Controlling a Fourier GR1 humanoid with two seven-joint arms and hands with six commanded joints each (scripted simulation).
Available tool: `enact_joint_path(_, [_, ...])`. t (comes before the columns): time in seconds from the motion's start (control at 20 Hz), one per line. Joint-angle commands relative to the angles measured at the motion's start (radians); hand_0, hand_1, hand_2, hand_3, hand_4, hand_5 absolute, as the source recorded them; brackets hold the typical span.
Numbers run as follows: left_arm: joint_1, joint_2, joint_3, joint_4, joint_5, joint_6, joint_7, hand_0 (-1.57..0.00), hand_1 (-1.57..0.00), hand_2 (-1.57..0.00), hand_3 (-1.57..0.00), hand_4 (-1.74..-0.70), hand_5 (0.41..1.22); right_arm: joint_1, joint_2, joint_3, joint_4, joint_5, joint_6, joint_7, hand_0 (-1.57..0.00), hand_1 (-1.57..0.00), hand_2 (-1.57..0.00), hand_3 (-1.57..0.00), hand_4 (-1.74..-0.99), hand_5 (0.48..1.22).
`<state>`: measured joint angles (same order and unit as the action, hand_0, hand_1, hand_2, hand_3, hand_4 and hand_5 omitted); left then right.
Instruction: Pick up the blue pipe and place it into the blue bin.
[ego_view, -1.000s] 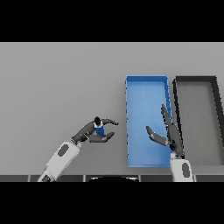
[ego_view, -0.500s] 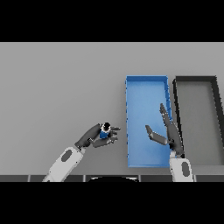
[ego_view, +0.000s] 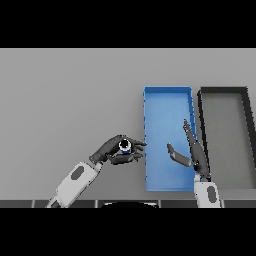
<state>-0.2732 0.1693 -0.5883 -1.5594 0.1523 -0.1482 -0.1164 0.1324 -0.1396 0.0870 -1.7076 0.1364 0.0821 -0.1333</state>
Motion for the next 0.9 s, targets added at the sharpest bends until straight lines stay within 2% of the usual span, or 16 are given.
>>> enact_joint_path(0.0, [-0.009,0.002,-0.001,-0.009,0.001,-0.001,0.026,-1.56,-1.56,-1.56,-1.45,-1.72,1.216,-0.005,-0.01,-0.01,0.002,-0.01,0.005,0.005,0.0,0.0,0.0,0.0,-1.215,0.639])
enact_joint_path(0.3, [-0.012,0.009,-0.013,-0.05,0.011,-0.011,0.077,-1.57,-1.57,-1.57,-1.44,-1.73,1.219,-0.001,-0.013,-0.008,0.0,-0.012,0.013,0.006,0.0,0.0,0.0,0.0,-1.177,0.629])
enact_joint_path(0.55, [-0.004,0.01,-0.017,-0.053,0.006,-0.013,0.083,-1.57,-1.57,-1.57,-1.44,-1.73,1.22,0.001,-0.018,-0.015,0.006,-0.026,0.022,-0.001,0.0,0.0,0.0,0.0,-1.209,0.623])
enact_joint_path(0.65, [-0.001,0.018,-0.015,-0.05,0.0,-0.018,0.074,-1.57,-1.57,-1.57,-1.44,-1.73,1.22,-0.01,-0.02,-0.022,0.013,-0.037,0.026,-0.007,0.0,0.0,0.0,0.0,-1.197,0.618])
enact_joint_path(0.7, [-0.006,0.006,-0.021,-0.043,-0.007,-0.013,0.081,-1.57,-1.57,-1.57,-1.44,-1.73,1.22,-0.002,-0.018,-0.013,-0.011,-0.047,0.038,-0.025,0.0,0.0,0.0,0.0,-1.191,0.619])
enact_joint_path(0.75, [-0.007,0.005,-0.02,-0.039,-0.011,-0.009,0.082,-1.57,-1.57,-1.57,-1.44,-1.73,1.221,-0.01,-0.025,-0.016,-0.028,-0.078,0.063,-0.027,0.0,0.0,0.0,0.0,-1.195,0.61])
enact_joint_path(0.85, [-0.016,0.007,-0.013,-0.04,-0.003,-0.014,0.09,-1.57,-1.57,-1.57,-1.44,-1.73,1.221,-0.032,-0.051,-0.018,-0.079,-0.2,0.156,0.023,0.0,0.0,0.0,0.0,-1.199,0.593])
